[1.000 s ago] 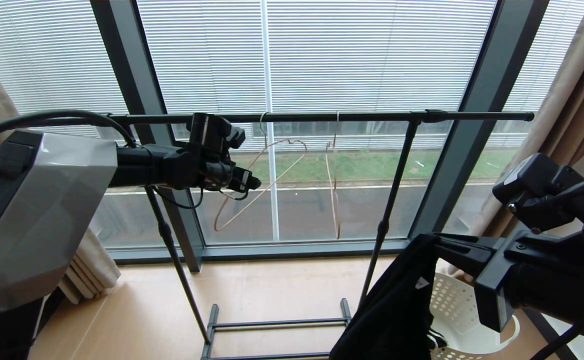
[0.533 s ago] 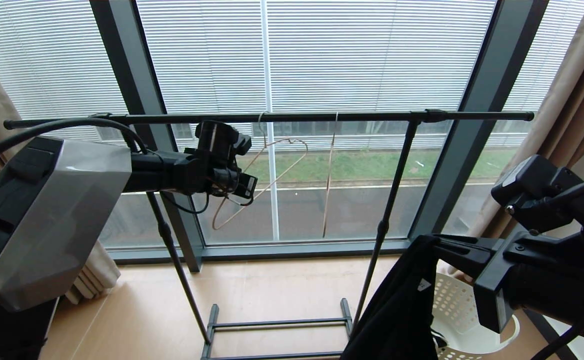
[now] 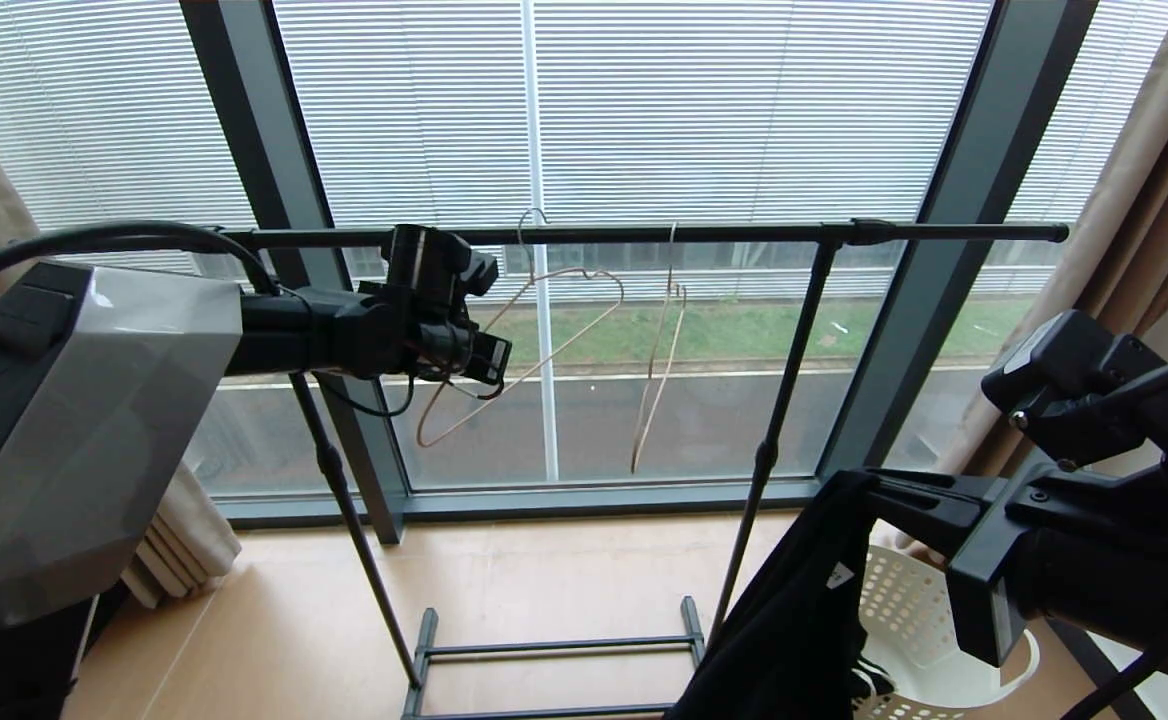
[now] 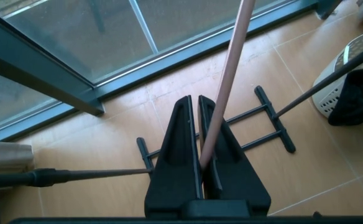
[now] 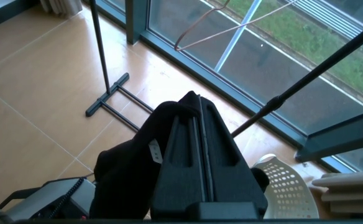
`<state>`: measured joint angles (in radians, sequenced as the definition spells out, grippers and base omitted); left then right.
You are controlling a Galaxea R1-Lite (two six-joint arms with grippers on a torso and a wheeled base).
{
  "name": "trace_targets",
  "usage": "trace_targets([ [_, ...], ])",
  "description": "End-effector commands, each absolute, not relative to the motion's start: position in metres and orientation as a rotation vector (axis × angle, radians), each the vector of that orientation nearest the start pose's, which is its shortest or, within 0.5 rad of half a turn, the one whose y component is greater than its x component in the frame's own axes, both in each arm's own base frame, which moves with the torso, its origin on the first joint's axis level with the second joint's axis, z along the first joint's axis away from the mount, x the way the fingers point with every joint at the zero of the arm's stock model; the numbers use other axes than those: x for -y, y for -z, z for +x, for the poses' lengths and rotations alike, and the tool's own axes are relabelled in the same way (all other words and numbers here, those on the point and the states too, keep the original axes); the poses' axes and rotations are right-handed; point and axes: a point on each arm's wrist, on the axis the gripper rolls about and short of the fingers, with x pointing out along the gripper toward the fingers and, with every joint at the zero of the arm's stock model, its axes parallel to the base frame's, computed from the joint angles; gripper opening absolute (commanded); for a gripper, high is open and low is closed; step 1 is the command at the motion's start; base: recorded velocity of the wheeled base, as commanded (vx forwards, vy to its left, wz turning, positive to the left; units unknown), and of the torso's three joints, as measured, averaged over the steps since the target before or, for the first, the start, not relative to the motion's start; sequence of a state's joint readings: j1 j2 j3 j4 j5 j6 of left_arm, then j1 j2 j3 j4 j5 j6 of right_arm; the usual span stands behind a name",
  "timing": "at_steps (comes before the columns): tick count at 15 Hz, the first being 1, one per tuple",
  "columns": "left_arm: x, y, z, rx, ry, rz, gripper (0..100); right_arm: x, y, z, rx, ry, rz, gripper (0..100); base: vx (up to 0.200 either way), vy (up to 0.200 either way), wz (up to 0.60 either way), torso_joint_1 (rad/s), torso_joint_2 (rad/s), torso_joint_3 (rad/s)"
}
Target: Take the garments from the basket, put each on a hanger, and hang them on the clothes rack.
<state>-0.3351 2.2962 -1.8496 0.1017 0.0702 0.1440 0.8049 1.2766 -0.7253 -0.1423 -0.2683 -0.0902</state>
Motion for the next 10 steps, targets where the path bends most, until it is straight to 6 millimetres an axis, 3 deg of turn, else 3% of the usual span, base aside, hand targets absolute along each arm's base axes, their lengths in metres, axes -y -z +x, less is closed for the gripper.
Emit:
trace_targets([
  [1,0.151,-0.183,0.436,-0.501,0.297,0.247,0,-0.137,-0.219,0.140,-0.335,-0.546,-0.301,0,0.000,0.000,0.00,0.000,0.00,0.000],
  [5,0.146,-0.201,0.407,-0.501,0.307,0.253,0,-0.138,-0.218,0.141,-0.339,-0.546,-0.303,0,0.000,0.000,0.00,0.000,0.00,0.000],
  [10,0.138,-0.206,0.383,-0.529,0.312,0.258,0,-0.138,-0.217,0.141,-0.342,-0.546,-0.305,0,0.000,0.000,0.00,0.000,0.00,0.000],
])
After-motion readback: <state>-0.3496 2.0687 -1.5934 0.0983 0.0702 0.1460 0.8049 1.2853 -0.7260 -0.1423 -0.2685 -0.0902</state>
